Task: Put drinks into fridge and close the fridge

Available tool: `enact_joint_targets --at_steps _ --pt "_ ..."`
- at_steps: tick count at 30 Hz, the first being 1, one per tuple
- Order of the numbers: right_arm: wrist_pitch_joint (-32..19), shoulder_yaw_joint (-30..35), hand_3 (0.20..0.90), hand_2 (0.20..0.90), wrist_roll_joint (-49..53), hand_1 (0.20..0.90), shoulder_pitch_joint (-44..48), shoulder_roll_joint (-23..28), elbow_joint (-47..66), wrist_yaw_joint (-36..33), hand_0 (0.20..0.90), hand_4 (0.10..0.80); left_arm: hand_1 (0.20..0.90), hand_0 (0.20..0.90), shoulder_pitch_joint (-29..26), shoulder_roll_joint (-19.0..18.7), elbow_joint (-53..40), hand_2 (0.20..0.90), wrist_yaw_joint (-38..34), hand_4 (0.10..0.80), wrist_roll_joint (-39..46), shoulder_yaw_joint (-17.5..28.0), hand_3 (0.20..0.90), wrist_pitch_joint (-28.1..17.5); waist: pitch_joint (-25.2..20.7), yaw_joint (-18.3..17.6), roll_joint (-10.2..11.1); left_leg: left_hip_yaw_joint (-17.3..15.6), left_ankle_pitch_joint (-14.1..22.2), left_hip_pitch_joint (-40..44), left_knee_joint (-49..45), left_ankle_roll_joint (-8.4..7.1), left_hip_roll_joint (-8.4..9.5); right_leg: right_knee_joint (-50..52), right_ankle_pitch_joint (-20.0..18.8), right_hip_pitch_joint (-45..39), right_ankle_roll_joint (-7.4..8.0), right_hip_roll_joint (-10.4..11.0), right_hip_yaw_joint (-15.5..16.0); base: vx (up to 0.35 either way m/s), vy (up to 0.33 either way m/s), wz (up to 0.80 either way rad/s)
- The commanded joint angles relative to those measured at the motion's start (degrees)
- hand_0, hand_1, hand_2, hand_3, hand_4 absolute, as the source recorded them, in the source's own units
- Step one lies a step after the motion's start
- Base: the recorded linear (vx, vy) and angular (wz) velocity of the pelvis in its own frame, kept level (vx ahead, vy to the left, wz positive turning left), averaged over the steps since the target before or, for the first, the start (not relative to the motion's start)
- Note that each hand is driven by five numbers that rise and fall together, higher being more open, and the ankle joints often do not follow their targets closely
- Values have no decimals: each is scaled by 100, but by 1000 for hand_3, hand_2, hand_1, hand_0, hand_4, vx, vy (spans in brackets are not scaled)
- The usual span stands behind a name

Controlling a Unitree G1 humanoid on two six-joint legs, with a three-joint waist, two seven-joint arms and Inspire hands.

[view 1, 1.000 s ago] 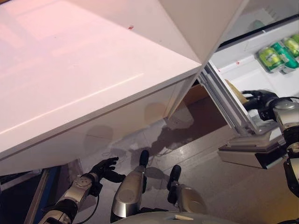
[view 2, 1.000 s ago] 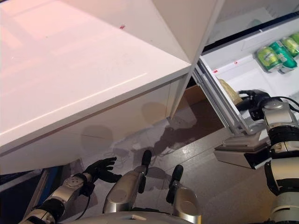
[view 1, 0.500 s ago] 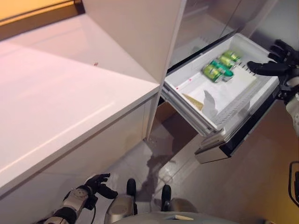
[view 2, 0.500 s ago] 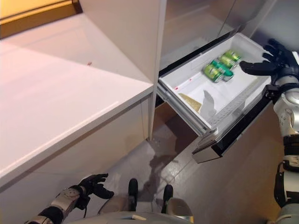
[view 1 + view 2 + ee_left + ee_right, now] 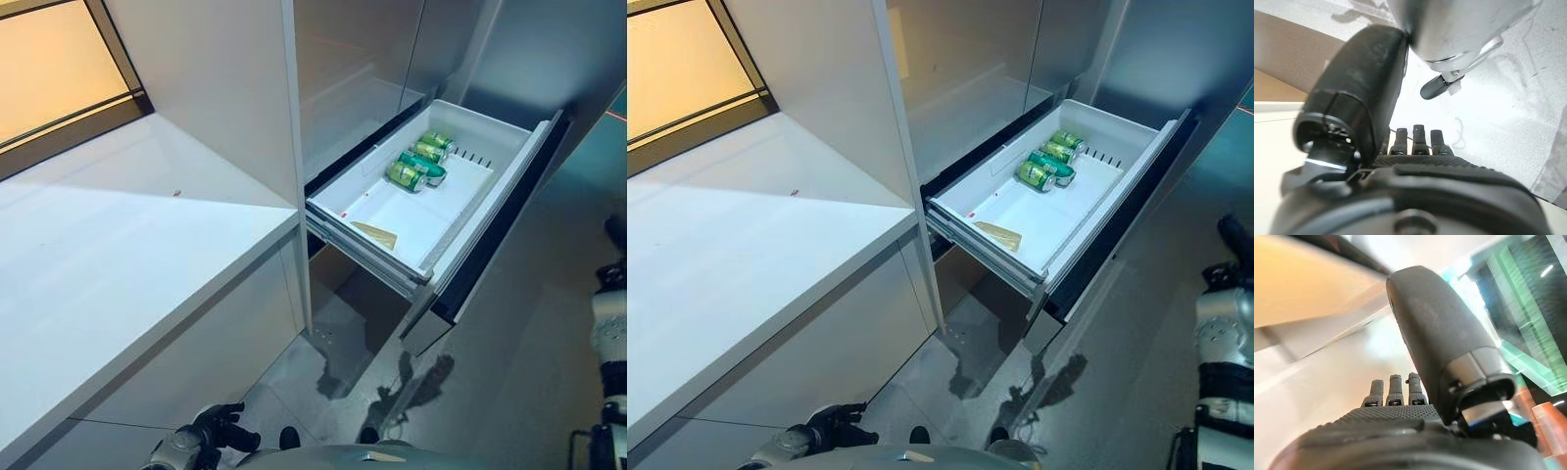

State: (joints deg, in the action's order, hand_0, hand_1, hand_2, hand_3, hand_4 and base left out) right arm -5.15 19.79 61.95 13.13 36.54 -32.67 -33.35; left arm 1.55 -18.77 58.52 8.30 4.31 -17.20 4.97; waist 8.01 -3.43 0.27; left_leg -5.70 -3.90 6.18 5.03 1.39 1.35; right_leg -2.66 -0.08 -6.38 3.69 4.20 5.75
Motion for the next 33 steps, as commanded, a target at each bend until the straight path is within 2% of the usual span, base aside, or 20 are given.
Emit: enact_joint_targets --at_steps 1,7,9,16,17,20,25,33 --pt "-725 142 900 900 -170 900 393 305 269 283 900 800 900 900 73 -193 244 900 32 800 -154 -222 900 -125 -64 285 64 6 1404 -231 -1242 227 160 1409 837 564 -38 -36 180 13 -67 9" --pt "-542 33 900 900 -91 900 326 288 194 863 900 800 900 900 -56 -179 -30 900 -72 800 151 -210 900 -81 385 354 68 138 1812 -904 -2332 328 199 2267 1151 1035 -276 105 324 -44 -48 16" --pt "-323 -145 900 900 -236 900 424 306 145 1335 900 800 900 900 -68 -121 -187 900 -175 800 342 -208 900 -72 611 407 43 182 1979 -1219 -2810 364 217 2771 1340 1289 -408 131 388 -54 -24 15" --pt "53 -588 900 900 -438 900 794 507 -14 2287 900 800 900 900 -10 -114 -496 900 -393 800 726 -106 900 -92 984 593 14 326 2161 -2092 -3761 465 360 3970 1676 2095 -651 278 535 -57 -8 14" --pt "97 -628 900 900 -475 900 858 529 -82 2413 900 800 900 900 8 -113 -468 900 -402 800 757 -74 900 -121 1018 631 8 380 2322 -2127 -3898 443 382 4159 1857 2135 -638 279 502 48 -16 16" --pt "140 -776 900 900 -602 900 1074 586 -235 2671 900 800 900 900 20 -99 -383 900 -465 800 824 -28 900 -181 1118 717 -12 416 2351 -2313 -4103 438 418 4453 1964 2309 -689 319 553 6 -8 17" --pt "327 -1148 900 900 -888 900 1476 634 -322 3323 900 800 900 900 18 -107 -194 900 -521 800 932 109 900 -264 1287 869 -70 499 2300 -2659 -4363 411 472 4946 2100 2671 -765 389 623 -12 7 7" --pt "416 -1596 900 900 -1144 900 2117 584 -422 3582 900 800 900 900 1 -39 -115 900 -414 800 1125 146 900 -472 1438 1073 -203 626 2132 -2876 -4381 372 549 5301 2216 2910 -818 479 699 16 31 12"
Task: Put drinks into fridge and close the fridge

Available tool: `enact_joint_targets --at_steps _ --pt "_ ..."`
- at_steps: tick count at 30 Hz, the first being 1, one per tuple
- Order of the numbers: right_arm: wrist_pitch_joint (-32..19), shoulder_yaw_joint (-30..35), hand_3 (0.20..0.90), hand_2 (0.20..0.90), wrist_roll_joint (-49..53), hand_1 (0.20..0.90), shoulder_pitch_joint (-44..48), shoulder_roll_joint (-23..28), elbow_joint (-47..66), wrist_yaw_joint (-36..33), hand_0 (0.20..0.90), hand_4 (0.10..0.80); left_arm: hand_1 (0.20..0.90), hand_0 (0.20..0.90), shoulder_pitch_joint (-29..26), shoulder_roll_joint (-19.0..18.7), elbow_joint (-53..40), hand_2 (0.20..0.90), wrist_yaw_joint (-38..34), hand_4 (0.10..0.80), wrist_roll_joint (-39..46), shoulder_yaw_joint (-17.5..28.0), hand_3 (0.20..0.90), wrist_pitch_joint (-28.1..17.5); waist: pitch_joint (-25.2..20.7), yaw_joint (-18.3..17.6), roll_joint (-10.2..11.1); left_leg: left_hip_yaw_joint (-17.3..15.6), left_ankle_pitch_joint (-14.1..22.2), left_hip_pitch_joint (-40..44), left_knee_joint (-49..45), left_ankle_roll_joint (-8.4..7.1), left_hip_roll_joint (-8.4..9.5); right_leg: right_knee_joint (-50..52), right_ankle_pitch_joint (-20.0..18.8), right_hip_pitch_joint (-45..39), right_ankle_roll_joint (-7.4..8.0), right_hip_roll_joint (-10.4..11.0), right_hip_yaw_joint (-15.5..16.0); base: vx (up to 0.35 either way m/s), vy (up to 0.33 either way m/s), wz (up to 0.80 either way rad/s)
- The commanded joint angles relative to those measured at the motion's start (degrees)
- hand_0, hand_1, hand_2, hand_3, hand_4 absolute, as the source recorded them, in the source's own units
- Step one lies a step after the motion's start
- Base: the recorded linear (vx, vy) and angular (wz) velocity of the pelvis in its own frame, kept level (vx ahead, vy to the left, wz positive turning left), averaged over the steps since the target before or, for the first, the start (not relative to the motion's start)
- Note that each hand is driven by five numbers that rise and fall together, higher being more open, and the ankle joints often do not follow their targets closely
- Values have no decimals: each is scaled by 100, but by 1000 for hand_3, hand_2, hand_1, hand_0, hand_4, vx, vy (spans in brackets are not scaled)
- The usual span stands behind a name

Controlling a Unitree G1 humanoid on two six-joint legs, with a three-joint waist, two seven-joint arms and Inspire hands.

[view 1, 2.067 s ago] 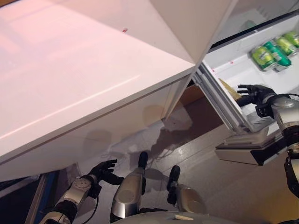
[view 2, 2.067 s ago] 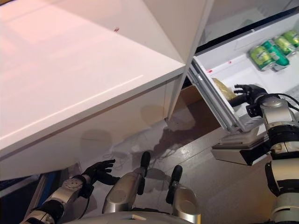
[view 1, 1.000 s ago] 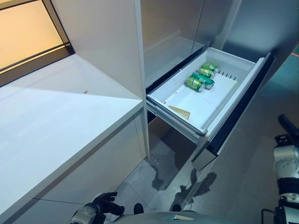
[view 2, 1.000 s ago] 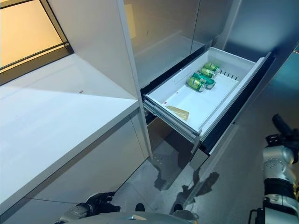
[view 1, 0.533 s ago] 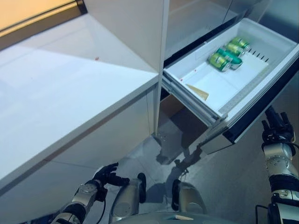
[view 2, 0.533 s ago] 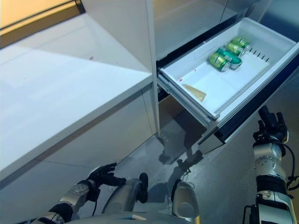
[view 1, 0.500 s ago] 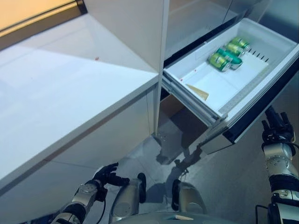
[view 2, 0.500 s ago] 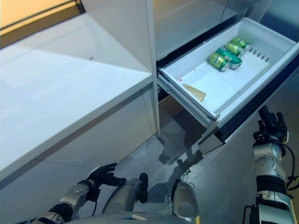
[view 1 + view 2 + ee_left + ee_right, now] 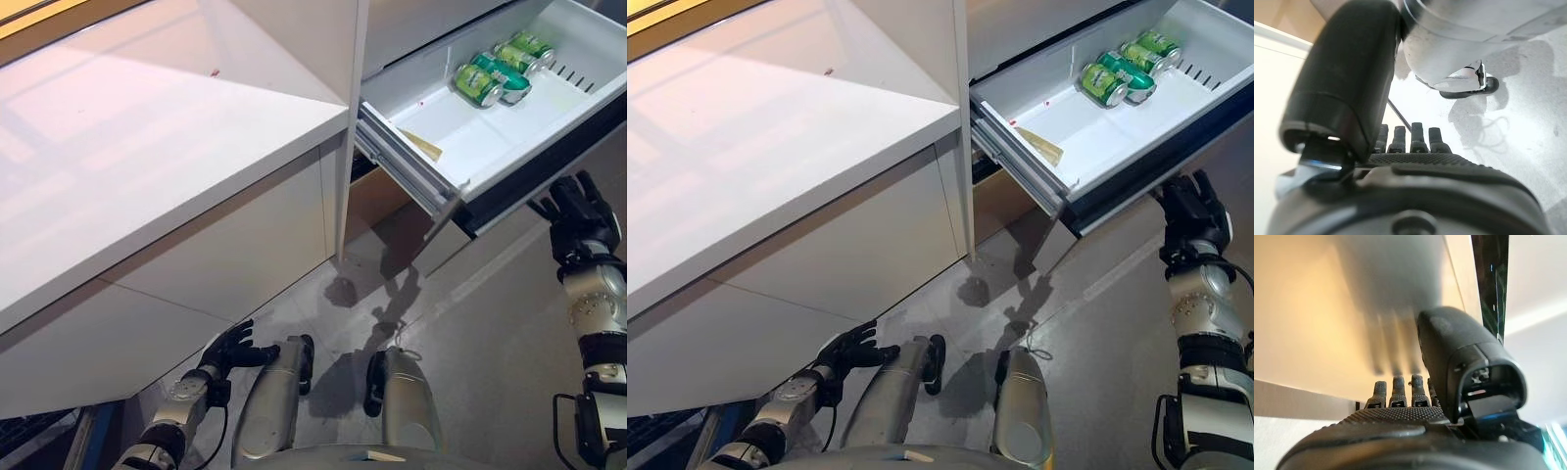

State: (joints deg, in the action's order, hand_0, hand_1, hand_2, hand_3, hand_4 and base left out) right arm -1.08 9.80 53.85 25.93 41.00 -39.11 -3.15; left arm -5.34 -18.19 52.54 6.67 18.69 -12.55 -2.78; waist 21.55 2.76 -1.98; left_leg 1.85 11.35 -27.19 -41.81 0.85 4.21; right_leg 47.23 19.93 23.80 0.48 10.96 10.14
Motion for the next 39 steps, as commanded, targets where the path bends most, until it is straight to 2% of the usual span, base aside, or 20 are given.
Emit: enact_joint_targets --at_steps 1,13,23,33,35,39 --pt "13 -625 900 900 -340 900 893 128 203 574 900 800 900 900 694 -92 479 900 -236 800 -310 -331 900 288 97 470 11 -115 593 453 307 422 271 328 220 -103 -499 -189 265 46 47 26" --pt "-96 -930 900 900 -423 900 1389 4 37 707 900 800 900 900 857 -57 434 900 -141 800 -416 -380 900 190 173 783 -75 148 314 691 779 351 314 211 234 -411 -466 -41 456 59 27 21" --pt "-212 -976 900 900 -409 900 1380 -22 103 774 900 800 900 900 966 -100 371 900 -94 800 -540 -396 900 198 150 803 -74 162 272 890 955 351 299 -21 128 -630 -386 -5 452 51 21 9" --pt "-185 -928 900 900 -264 900 1203 -95 175 797 900 800 900 900 926 -171 237 900 -117 800 -650 -454 900 299 50 642 18 37 238 1182 1283 368 220 -651 -165 -886 -216 -125 327 -5 1 -1" --pt "-86 -947 900 900 -282 900 1067 -160 207 822 900 800 900 900 893 -196 213 900 -125 800 -666 -451 900 340 -8 563 33 -46 33 1229 1500 381 159 -1017 -450 -926 -201 -189 330 -140 19 -17" --pt "122 -1008 900 900 -398 900 668 -354 258 878 900 800 900 900 853 -239 157 900 -127 800 -760 -406 900 476 -134 424 109 -173 -67 1455 1828 344 60 -1552 -680 -1091 -90 -316 222 -92 -4 -26"
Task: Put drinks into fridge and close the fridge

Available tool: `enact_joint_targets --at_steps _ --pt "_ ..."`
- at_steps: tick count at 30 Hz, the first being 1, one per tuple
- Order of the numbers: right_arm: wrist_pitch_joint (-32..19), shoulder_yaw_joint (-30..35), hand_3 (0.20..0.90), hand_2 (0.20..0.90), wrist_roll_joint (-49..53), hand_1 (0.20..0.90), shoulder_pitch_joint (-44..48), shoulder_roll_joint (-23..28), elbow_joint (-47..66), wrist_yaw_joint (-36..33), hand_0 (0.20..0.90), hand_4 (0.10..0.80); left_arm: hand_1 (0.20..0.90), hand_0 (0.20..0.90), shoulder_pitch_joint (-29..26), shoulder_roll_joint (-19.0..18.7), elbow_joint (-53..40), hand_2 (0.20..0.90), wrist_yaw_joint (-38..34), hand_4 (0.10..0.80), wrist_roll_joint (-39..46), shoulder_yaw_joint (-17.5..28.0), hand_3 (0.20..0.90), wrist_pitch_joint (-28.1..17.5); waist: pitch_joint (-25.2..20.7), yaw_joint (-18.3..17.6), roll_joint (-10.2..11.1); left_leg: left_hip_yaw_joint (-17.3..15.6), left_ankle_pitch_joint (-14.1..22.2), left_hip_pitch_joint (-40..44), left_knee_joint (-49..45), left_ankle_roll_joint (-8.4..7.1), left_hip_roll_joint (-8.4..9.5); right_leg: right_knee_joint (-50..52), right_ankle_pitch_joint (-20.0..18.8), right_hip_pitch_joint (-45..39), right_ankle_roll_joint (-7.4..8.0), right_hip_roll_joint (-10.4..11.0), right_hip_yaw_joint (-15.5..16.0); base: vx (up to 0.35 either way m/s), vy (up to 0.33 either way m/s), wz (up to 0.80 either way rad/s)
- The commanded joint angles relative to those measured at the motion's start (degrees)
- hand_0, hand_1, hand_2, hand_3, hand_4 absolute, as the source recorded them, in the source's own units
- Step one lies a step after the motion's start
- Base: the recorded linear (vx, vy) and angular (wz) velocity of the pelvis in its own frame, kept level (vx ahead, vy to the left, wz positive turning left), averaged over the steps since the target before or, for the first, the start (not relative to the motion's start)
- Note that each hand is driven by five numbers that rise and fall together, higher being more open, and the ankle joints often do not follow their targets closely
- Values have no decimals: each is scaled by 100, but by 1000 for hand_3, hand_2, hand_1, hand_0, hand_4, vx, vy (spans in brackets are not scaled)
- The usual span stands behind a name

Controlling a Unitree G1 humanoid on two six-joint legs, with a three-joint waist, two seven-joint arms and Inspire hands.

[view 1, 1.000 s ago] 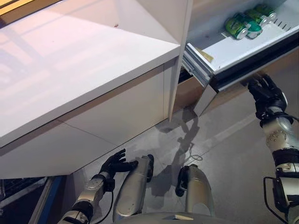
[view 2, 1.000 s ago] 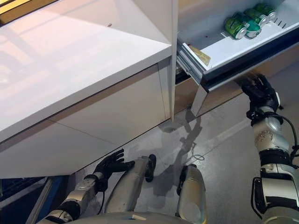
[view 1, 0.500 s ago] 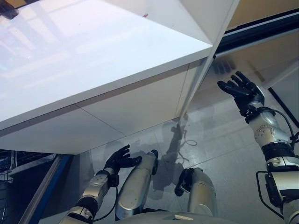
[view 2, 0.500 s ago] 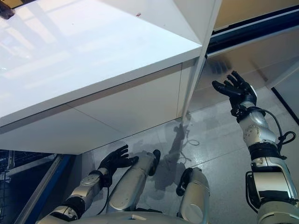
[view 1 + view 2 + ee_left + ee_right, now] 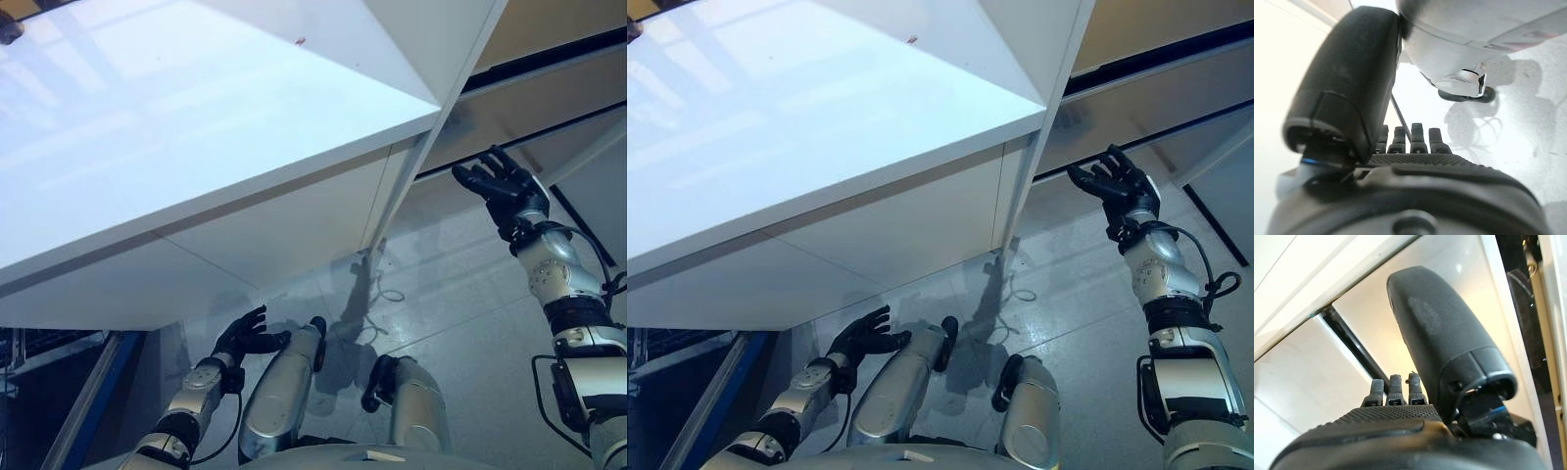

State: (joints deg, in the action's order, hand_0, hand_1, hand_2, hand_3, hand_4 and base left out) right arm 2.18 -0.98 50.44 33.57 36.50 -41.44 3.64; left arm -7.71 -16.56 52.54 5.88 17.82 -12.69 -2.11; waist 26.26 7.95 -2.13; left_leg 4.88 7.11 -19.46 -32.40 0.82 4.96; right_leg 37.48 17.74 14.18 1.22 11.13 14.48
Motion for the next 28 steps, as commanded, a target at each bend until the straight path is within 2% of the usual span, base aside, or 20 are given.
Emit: enact_joint_targets --at_steps 1,5,10,16,20,23,28 --pt "-149 49 900 900 -107 900 -254 14 498 234 900 800 900 900 1075 -416 156 900 -46 800 -701 -374 900 440 -653 -140 147 -505 317 768 1016 328 -51 -770 -532 -198 -126 -375 -249 -44 -15 -30" --pt "120 -67 900 900 -430 900 -958 -294 479 466 900 800 900 900 1051 -408 211 900 -61 800 -759 -287 900 500 -883 -294 232 -642 175 1071 1478 265 -144 -1479 -797 -471 -2 -503 -352 -38 -25 -35" --pt "416 -123 900 900 -945 900 -1973 -625 68 1186 900 800 900 900 1036 -339 464 900 -25 800 -899 -76 900 368 -1355 -481 338 -815 0 1553 2202 137 -220 -2465 -1075 -954 139 -706 -428 -18 -41 -27" --pt "645 -220 900 900 -1507 900 -2717 -1090 -495 1711 900 800 900 900 1030 -301 672 900 161 800 -1007 155 900 413 -1715 -671 405 -967 -145 1934 2722 42 -292 -3054 -1259 -1313 204 -849 -485 -59 -35 -17" --pt "760 -266 900 900 -1467 900 -3135 -1573 -975 1687 900 800 900 900 1013 -227 874 900 390 800 -838 373 900 593 -1876 -785 396 -1035 -206 2146 2946 13 -331 -3233 -1295 -1484 206 -934 -525 -88 -20 -18" --pt "869 -119 900 900 -1071 900 -3317 -1953 -1522 1260 900 800 900 900 966 -121 1078 900 438 800 -642 478 900 687 -1947 -873 359 -1064 -211 2267 3019 -14 -360 -3300 -1279 -1590 193 -988 -552 -71 4 -6" --pt "591 10 900 900 -1575 900 -3383 -2200 -2327 973 900 800 900 900 858 110 1266 900 427 800 -568 466 900 647 -1979 -936 265 -1047 -169 2368 3001 -3 -362 -3357 -1245 -1718 147 -1019 -582 -48 8 -9"
